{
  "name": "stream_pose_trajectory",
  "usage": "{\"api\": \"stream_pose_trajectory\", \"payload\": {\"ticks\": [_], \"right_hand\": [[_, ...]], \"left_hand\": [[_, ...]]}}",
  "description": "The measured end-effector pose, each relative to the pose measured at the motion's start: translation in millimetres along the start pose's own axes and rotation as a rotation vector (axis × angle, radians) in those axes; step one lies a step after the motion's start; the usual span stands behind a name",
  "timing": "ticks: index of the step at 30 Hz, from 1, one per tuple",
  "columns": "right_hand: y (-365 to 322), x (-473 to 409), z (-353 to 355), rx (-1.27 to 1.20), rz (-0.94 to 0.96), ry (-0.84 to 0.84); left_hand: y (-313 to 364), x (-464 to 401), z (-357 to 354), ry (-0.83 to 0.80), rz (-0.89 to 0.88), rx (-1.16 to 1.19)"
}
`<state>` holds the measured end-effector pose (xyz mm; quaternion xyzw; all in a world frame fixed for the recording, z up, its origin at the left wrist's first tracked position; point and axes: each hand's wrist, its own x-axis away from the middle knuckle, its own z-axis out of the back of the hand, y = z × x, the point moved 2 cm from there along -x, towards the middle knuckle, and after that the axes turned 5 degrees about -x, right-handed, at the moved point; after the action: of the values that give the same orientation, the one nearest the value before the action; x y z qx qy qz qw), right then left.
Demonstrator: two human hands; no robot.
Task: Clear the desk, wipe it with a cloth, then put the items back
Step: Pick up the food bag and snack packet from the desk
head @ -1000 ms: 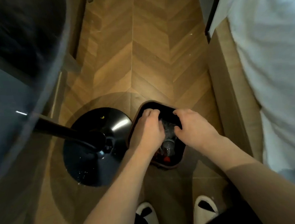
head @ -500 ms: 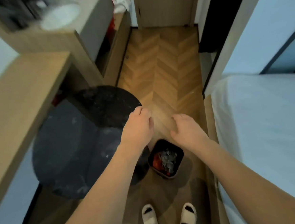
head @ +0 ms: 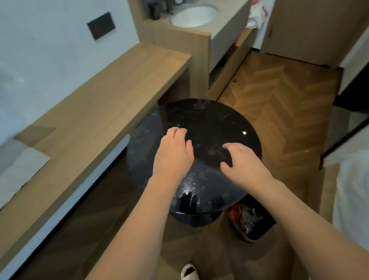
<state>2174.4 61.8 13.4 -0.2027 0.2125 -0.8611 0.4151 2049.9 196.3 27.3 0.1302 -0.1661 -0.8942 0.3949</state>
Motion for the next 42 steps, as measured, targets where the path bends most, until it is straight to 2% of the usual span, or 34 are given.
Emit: {"api": "stream_pose_trajectory", "payload": {"ticks": [7, 18, 27, 34, 42], "right_hand": [[-107.1, -18.4, -64.1, 0.021, 0.207, -0.152], [-288.4, 11.6, -154.4, 0.108, 0.724, -0.424], [-429.5, 141.2, -240.8, 0.167, 1.052, -0.589], [-549.0, 261.9, -308.6, 0.137, 1.230, -0.599], [-651.7, 367.8, -374.6, 0.159, 1.387, -0.675]], "left_hand": [[-126.7, 39.4, 51.6, 0.093, 0.288, 0.009], [-247.5, 187.8, 147.8, 0.312, 0.834, -0.085], [-321.1, 367.1, 218.4, 0.520, 1.154, -0.084], [-388.8, 502.6, 293.7, 0.674, 1.264, -0.137], [-465.9, 618.3, 345.0, 0.758, 1.389, -0.162]]}}
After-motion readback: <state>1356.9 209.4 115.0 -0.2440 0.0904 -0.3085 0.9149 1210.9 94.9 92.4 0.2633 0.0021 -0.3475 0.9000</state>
